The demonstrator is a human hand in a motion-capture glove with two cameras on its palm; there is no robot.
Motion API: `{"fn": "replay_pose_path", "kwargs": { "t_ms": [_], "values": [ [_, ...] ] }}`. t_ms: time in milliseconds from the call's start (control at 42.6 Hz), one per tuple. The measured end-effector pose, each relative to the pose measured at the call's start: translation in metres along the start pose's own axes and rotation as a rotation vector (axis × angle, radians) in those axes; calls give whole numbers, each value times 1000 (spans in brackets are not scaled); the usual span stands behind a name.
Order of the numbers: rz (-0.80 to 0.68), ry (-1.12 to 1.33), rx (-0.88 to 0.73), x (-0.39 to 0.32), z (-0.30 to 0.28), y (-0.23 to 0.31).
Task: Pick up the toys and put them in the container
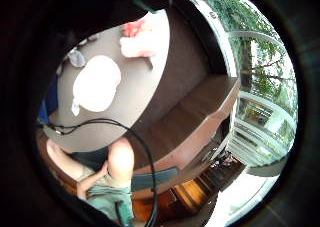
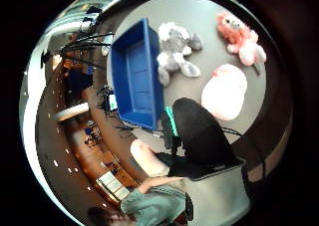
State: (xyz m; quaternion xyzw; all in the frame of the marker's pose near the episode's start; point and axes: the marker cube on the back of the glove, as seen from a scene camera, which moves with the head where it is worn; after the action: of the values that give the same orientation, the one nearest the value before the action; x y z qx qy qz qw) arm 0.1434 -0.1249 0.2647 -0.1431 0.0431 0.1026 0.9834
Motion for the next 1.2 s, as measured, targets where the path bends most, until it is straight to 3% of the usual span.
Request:
{"fn": "replay_pose_path", "kwargs": {
  "t_ms": [399,704,1196],
  "values": [
    [10,-48,-32,16,92,-28],
    [23,-28,-174,19,158,-27],
    [16,-56,160,17,159,-46]
  ]
}}
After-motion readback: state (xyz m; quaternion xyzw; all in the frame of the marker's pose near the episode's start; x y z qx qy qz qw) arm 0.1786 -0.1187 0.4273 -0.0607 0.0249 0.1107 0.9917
